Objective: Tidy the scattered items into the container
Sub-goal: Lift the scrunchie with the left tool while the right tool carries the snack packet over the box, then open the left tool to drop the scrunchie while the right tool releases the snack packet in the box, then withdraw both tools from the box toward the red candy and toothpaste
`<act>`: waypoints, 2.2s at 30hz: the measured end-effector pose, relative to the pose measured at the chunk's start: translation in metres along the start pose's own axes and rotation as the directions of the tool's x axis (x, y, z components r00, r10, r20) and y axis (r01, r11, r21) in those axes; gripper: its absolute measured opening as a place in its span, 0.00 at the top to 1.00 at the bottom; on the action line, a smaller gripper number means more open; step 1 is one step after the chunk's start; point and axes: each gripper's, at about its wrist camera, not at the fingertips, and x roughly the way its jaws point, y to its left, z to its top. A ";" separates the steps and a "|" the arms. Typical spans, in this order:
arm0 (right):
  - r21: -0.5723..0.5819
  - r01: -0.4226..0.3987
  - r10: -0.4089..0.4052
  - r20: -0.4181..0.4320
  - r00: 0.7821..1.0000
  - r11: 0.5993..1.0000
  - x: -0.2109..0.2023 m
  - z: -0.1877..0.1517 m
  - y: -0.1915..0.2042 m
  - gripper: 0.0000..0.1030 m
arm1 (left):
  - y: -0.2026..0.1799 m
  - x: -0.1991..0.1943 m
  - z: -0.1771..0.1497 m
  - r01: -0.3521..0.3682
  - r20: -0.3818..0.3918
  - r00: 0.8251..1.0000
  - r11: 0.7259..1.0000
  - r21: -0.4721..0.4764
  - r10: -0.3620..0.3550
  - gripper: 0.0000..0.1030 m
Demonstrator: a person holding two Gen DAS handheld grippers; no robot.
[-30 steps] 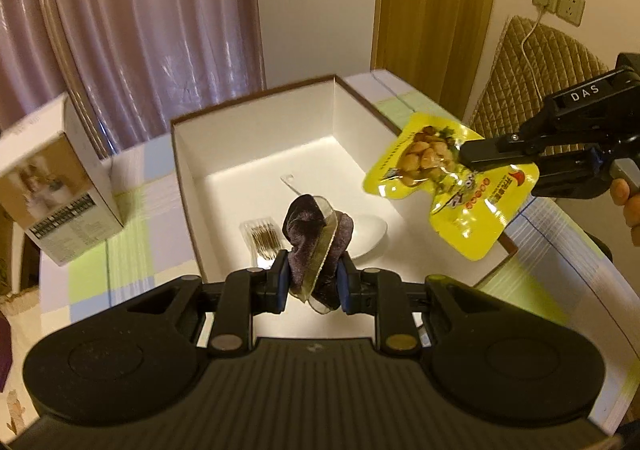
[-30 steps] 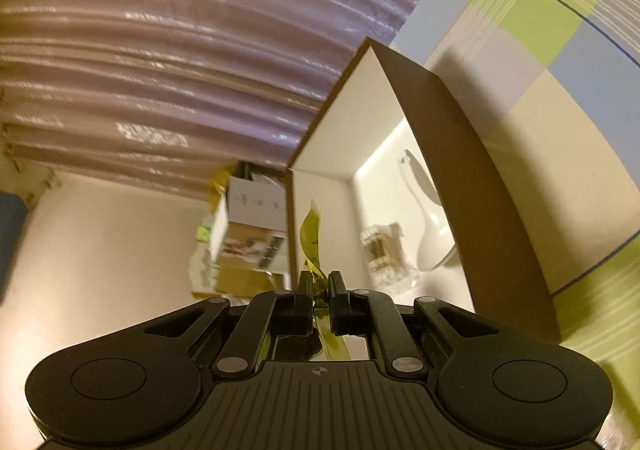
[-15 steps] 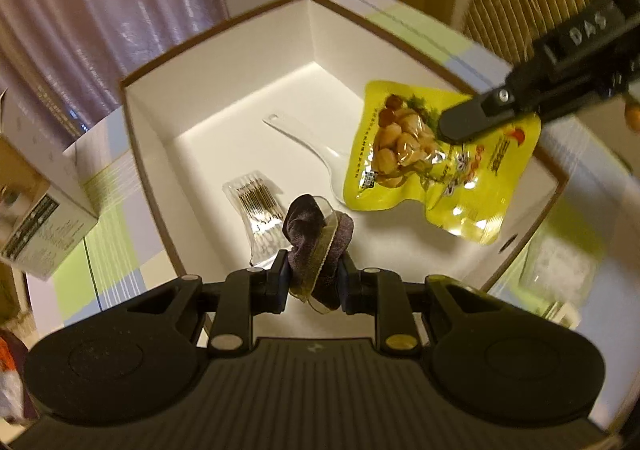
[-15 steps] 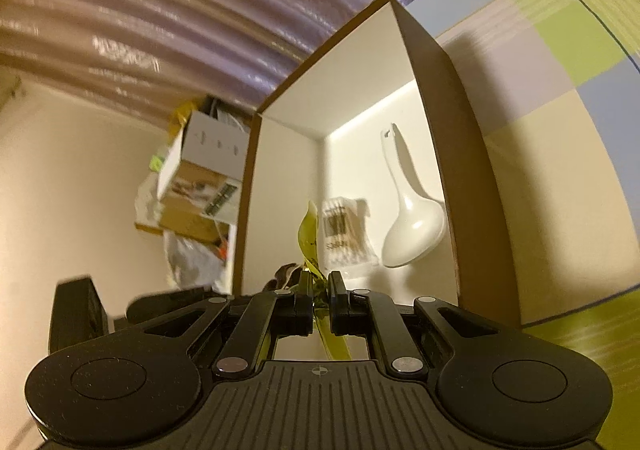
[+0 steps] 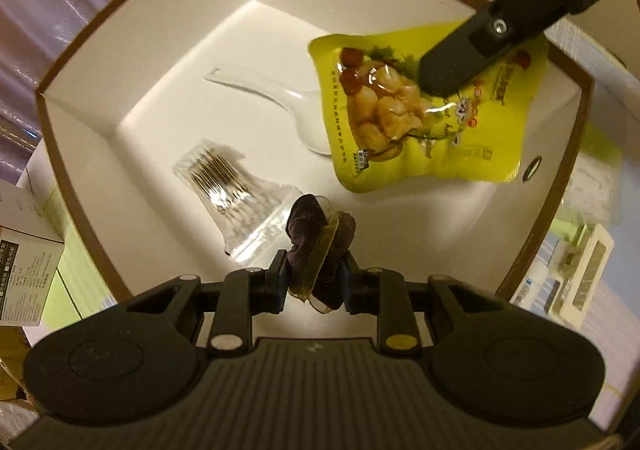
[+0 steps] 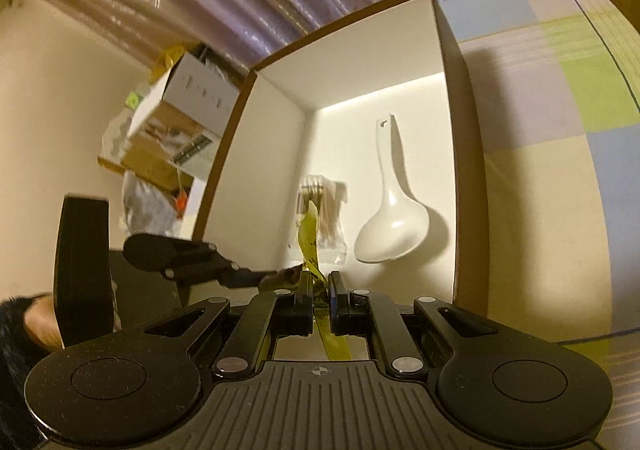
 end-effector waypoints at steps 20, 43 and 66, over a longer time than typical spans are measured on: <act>-0.291 0.116 -0.142 -0.071 0.987 0.950 0.030 -0.019 0.021 0.90 | 0.016 -0.014 0.006 -0.027 0.001 1.000 0.988 -0.150 0.027 0.37; -0.550 0.173 -0.242 -0.055 0.969 0.817 0.018 -0.043 0.062 0.23 | 0.015 -0.038 0.002 -0.105 0.047 0.992 0.971 -0.214 0.118 0.25; -0.365 0.291 -0.268 0.114 0.957 0.884 -0.040 -0.064 0.066 0.02 | -0.005 -0.094 -0.009 -0.192 0.103 0.964 0.911 -0.365 0.245 0.06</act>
